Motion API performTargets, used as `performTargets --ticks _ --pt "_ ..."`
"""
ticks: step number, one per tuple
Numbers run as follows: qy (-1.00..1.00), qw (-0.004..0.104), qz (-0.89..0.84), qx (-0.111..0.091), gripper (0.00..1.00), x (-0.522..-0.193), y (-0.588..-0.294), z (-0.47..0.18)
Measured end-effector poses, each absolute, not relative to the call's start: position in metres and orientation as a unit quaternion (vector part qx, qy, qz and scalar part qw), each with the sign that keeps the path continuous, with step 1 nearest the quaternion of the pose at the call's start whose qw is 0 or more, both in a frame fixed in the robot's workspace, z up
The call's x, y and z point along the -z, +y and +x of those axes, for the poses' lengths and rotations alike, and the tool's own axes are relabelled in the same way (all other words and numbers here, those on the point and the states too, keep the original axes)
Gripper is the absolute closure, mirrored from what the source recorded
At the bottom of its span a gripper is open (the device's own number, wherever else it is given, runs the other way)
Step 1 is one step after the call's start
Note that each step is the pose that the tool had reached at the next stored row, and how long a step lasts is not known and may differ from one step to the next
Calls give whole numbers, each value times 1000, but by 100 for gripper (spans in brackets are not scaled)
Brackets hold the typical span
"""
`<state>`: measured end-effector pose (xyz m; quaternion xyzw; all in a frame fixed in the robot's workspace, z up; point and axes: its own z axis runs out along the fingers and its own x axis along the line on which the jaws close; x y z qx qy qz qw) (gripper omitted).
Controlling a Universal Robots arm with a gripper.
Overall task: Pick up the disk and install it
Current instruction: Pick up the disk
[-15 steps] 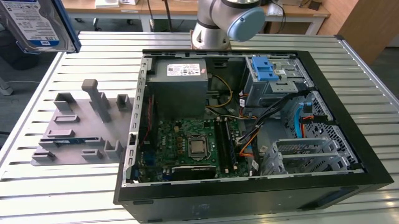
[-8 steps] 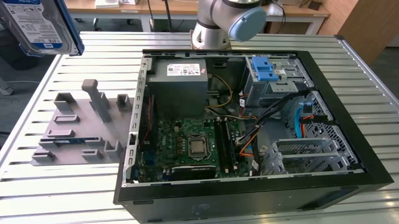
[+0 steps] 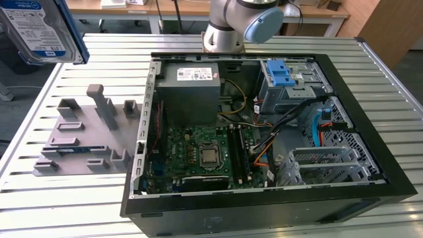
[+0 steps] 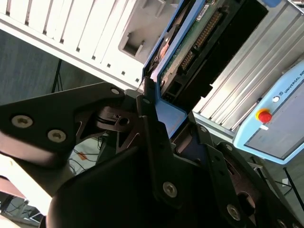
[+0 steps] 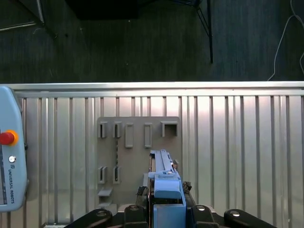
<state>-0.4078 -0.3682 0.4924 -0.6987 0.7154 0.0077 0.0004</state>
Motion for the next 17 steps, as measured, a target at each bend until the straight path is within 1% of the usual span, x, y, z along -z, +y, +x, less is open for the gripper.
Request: performTargets --ticks 8,17 --pt "715 0 -699 -8 64 -492 -382 -401" --pt "715 0 -699 -8 64 -492 -384 -387"
